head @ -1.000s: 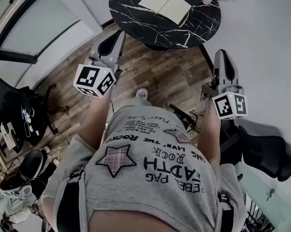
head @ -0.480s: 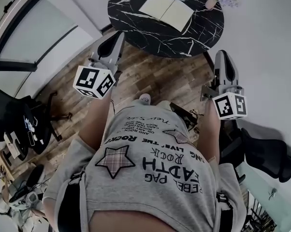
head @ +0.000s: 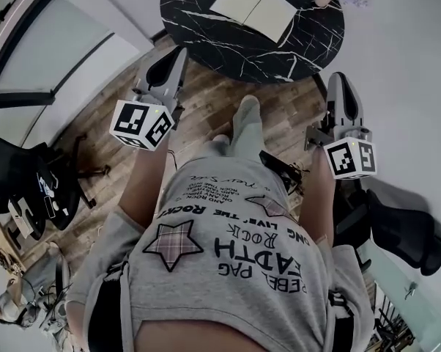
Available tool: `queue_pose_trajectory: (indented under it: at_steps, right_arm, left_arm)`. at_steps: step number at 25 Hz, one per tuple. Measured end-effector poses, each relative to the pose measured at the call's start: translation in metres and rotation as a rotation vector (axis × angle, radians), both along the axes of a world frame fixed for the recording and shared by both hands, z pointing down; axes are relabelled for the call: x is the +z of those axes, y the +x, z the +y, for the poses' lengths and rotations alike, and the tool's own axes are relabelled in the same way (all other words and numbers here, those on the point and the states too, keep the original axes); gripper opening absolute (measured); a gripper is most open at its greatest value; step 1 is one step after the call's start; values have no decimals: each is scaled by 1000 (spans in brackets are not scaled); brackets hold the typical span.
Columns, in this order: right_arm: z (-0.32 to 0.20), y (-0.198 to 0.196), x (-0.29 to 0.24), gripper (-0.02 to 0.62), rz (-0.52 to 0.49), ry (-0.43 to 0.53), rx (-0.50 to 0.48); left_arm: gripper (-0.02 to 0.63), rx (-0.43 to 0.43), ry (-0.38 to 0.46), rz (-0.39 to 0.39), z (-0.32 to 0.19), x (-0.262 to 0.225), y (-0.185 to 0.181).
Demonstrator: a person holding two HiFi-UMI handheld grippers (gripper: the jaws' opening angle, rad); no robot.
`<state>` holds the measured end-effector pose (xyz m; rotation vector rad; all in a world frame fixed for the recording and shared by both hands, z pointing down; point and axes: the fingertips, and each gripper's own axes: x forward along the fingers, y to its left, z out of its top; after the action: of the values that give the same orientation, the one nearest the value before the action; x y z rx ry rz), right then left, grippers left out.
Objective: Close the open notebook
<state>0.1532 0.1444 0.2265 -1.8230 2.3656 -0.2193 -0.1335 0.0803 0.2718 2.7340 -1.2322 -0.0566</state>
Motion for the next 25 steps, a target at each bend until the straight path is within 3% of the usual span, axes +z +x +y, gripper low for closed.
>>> queue_pose_trajectory:
  at_steps: [13,25]
  right_arm:
    - [-89,14,2,20,-14,8,-70]
    - [-188,60,12,20,-39,-4,-126]
  left_arm:
    - [9,-49,1,-5,-66,0,18]
    - [9,-104,-3,-14,-149,3,61]
